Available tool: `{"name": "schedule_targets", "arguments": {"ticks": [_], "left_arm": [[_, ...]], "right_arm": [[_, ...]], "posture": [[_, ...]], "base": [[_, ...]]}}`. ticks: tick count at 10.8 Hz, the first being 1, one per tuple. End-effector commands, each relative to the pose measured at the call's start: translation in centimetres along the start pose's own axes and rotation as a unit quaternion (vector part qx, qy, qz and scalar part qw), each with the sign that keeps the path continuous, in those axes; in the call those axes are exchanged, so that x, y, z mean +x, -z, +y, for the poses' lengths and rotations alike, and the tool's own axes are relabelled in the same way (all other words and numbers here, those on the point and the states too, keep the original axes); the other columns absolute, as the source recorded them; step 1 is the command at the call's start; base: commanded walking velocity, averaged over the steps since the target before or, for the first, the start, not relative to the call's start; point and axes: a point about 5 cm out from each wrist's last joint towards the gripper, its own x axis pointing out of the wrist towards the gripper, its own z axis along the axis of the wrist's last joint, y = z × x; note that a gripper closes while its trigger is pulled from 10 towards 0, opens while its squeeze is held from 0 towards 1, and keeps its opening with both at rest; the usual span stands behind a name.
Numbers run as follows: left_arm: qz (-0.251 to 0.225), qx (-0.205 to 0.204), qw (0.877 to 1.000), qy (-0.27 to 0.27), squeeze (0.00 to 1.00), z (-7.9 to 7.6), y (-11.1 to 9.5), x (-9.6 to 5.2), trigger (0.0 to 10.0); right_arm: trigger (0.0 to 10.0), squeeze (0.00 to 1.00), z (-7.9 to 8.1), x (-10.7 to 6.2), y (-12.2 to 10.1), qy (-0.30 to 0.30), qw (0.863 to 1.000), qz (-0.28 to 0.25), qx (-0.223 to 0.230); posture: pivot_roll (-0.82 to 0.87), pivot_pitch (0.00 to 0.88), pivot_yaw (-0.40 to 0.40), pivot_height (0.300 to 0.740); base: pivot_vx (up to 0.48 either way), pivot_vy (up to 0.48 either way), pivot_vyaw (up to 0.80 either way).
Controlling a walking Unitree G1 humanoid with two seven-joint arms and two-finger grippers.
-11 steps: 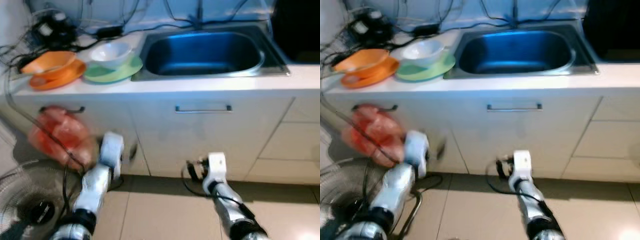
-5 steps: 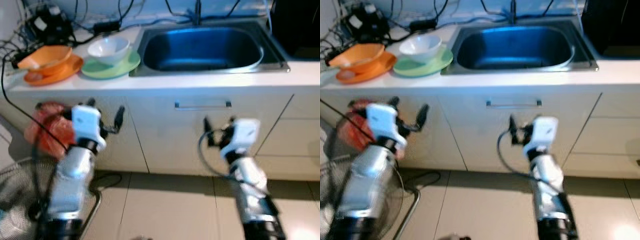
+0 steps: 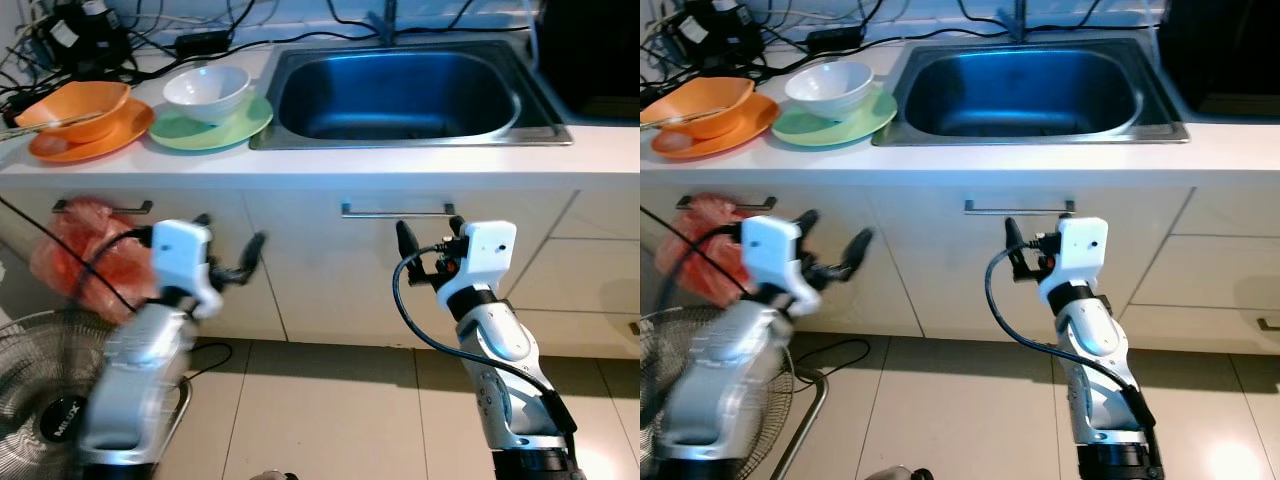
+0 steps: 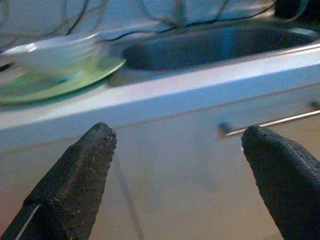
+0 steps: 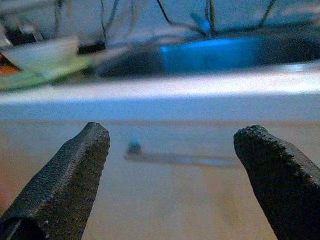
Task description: Kitchen organization
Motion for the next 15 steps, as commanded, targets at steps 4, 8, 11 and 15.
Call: {"name": "schedule_targets", "arguments": {"ticks": [4,8,11,15], "left_arm": [[-0.057,-0.04,0.994,-0.082,0.0,1.5,-2.9,2.7,10.0],[-0.06,-0.039,0.994,-0.082,0.0,0.8,-3.1,3.6,10.0],[-0.073,-0.025,0.994,-0.082,0.0,0.9,-3.8,3.8,10.0],[-0.075,-0.027,0.994,-0.081,0.0,0.7,-3.7,3.7,10.0]], "right_arm": [[10.0,0.0,0.7,1.0,-2.2,0.014,0.999,-0.038,0.01],[10.0,0.0,0.3,1.3,-3.3,0.013,0.998,-0.055,-0.005],[10.0,0.0,0.9,1.6,-3.5,0.004,0.998,-0.062,-0.005],[10.0,0.0,0.9,1.3,-3.3,-0.004,0.998,-0.057,0.002]], "posture": [[0.07,0.014,0.126,0.74],[0.06,0.011,0.132,0.74],[0.07,0.018,0.134,0.74],[0.07,0.027,0.133,0.74]], "base": [[0.0,0.0,0.0],[0.0,0.0,0.0],[0.48,0.0,0.0],[0.474,0.0,0.0]]}}
